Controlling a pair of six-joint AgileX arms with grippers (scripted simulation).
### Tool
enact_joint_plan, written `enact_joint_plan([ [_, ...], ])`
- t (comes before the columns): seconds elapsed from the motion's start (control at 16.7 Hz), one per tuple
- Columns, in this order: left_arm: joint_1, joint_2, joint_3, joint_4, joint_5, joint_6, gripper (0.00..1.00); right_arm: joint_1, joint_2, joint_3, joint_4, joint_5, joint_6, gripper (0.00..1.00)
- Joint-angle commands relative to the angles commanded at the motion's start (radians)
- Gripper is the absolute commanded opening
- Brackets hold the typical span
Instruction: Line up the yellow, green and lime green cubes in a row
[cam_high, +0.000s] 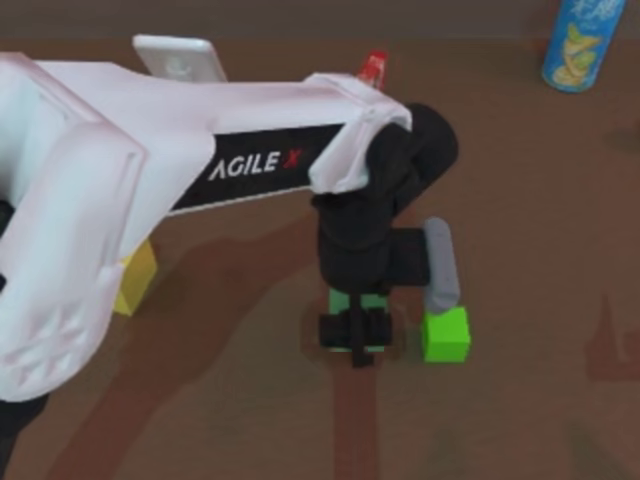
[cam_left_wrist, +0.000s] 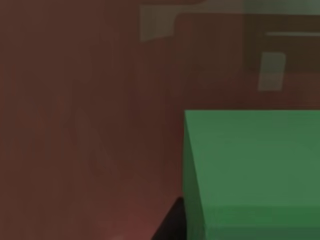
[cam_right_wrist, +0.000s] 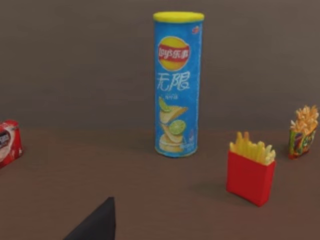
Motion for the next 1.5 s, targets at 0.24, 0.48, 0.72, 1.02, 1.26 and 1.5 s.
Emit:
enact_joint_plan([
  [0.24,0.0,0.0,0.0,0.0,0.0,0.0,0.98,0.0,0.0,0.0,0.0,0.0,0.0,1.0],
  [0.48,0.0,0.0,0.0,0.0,0.0,0.0,1.0,0.0,0.0,0.0,0.0,0.0,0.0,1.0],
  [0.72,0.0,0.0,0.0,0.0,0.0,0.0,1.0,0.0,0.0,0.0,0.0,0.0,0.0,1.0],
  [1.02,0.009,-0.016,0.066,-0.076,0.0,0.001,1.0,0.0,0.0,0.0,0.0,0.0,0.0,1.0],
  [1.26,0.021,-0.049,0.172,-0.228,0.0,0.001,1.0,0.0,0.0,0.0,0.0,0.0,0.0,1.0],
  [1.5,0.024,-0.058,0.189,-0.246,-0.001,0.001,1.0,0.0,0.0,0.0,0.0,0.0,0.0,1.0],
])
